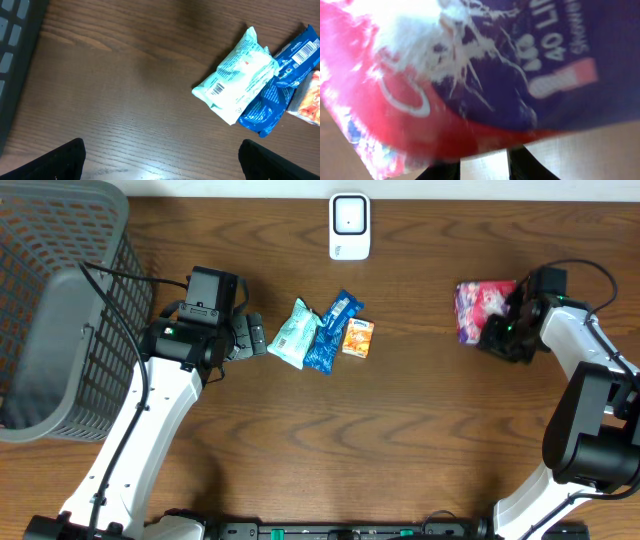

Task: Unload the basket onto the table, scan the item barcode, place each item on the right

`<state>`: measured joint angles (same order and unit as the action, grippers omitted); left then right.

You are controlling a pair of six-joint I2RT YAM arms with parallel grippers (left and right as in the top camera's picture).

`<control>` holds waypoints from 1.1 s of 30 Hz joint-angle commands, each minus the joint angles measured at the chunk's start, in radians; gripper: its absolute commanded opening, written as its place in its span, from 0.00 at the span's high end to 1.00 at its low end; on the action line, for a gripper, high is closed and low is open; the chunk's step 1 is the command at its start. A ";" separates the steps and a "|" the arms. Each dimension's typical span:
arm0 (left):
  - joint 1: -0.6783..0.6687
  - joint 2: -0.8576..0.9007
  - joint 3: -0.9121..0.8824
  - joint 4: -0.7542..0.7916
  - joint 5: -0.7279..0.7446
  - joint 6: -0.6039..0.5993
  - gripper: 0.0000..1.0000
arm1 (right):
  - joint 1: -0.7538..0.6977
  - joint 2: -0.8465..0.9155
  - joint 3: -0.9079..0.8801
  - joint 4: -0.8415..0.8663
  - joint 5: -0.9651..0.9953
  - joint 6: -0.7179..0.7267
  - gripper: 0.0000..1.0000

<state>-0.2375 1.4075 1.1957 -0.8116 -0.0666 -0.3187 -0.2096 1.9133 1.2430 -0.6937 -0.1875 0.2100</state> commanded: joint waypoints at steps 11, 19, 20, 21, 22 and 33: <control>0.003 0.005 0.008 -0.003 -0.013 -0.016 0.02 | 0.000 0.002 0.016 0.164 0.001 0.062 0.67; 0.003 0.005 0.008 -0.003 -0.013 -0.016 0.02 | -0.040 0.002 0.145 0.015 0.031 -0.026 0.65; 0.003 0.005 0.008 -0.003 -0.013 -0.016 0.02 | -0.042 0.002 0.168 -0.013 0.042 -0.036 0.65; 0.003 0.005 0.008 -0.003 -0.013 -0.016 0.02 | -0.042 0.002 0.184 -0.031 0.050 -0.039 0.65; 0.003 0.005 0.008 -0.003 -0.013 -0.016 0.02 | -0.042 0.002 0.206 -0.054 0.055 -0.043 0.65; 0.003 0.005 0.008 -0.003 -0.013 -0.016 0.02 | -0.007 0.002 0.258 -0.138 -0.194 -0.085 0.64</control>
<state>-0.2375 1.4075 1.1957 -0.8112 -0.0666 -0.3187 -0.2436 1.9141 1.4837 -0.8280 -0.2203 0.1764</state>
